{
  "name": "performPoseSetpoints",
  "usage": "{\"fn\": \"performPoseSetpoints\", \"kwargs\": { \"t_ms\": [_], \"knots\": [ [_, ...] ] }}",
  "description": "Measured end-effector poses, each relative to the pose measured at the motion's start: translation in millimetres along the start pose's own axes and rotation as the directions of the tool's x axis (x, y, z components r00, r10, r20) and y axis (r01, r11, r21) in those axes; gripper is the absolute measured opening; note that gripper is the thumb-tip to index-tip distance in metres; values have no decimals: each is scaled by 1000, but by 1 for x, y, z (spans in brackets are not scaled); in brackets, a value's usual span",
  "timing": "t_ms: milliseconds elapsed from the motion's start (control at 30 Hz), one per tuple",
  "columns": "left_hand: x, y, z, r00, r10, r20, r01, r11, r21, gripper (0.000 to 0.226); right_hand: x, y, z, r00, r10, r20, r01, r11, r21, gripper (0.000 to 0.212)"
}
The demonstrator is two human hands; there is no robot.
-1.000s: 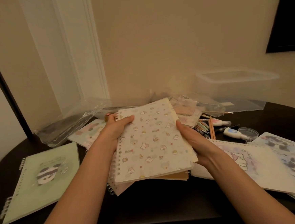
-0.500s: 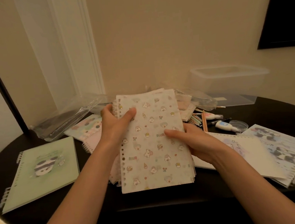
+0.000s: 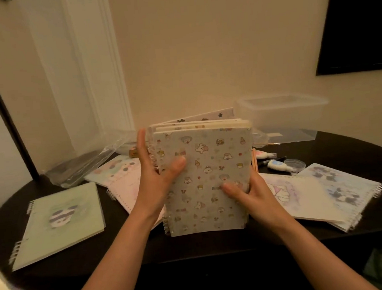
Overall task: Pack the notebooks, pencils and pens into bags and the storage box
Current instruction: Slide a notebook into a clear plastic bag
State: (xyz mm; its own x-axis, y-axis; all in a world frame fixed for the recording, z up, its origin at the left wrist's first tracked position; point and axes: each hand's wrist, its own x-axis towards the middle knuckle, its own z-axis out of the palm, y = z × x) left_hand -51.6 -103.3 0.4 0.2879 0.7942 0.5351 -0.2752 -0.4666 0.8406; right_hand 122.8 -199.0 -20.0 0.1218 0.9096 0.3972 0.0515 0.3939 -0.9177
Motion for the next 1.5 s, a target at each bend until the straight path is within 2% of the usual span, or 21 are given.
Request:
{"fn": "performPoseSetpoints", "kwargs": {
  "t_ms": [67,167,267,333,433,533,567,700,800,933,1033,1133,1167,1300,1400,1500],
  "knots": [
    [-4,-4,2,997,-72,17,72,996,-54,114,-1,0,-1,1000,2,17,-2,1000,3,40],
    [-10,-6,6,991,-121,65,129,983,-129,91,-1,5,-4,999,36,24,-37,999,34,47],
    [-12,-10,10,990,-105,90,120,978,-172,85,-2,15,-6,994,104,22,-105,991,85,69],
    [-10,-11,12,994,-90,67,100,982,-163,92,1,12,-7,994,108,-1,-107,990,86,72],
    [-6,-12,11,996,-76,53,81,991,-102,99,9,-2,-12,996,8,-93,-3,998,56,56],
    [-3,-13,12,989,-96,117,107,990,-95,71,16,-11,-8,989,-48,-140,59,995,76,47],
    [-4,-11,14,984,-110,138,126,986,-112,69,17,-11,-5,986,-54,-158,69,994,90,45],
    [-5,-12,24,990,-114,78,125,980,-153,95,22,-7,3,968,-102,-229,131,985,117,44],
    [-2,-14,26,990,-126,65,134,980,-144,90,25,-7,1,971,-97,-218,120,988,94,50],
    [0,-17,23,989,-148,29,151,984,-99,74,26,-9,-6,980,-84,-182,96,993,61,29],
    [-2,-16,22,988,-153,30,155,987,-44,77,23,-9,-6,985,-94,-147,102,993,51,37],
    [-7,-20,24,991,-135,-3,135,991,-27,65,21,-5,-5,978,-138,-159,143,989,22,39],
    [-9,-21,25,991,-129,-33,128,992,-19,66,20,-4,-4,974,-156,-167,159,987,3,36],
    [-11,-22,27,992,-109,-65,107,994,-30,97,19,-2,-1,964,-199,-179,197,980,-28,31],
    [-8,-22,26,995,-79,-67,80,997,15,95,20,-2,0,956,-209,-208,209,978,-20,33],
    [-3,-21,28,996,-67,-62,70,997,42,81,26,-3,-2,952,-206,-227,208,978,-15,33]
  ]
}}
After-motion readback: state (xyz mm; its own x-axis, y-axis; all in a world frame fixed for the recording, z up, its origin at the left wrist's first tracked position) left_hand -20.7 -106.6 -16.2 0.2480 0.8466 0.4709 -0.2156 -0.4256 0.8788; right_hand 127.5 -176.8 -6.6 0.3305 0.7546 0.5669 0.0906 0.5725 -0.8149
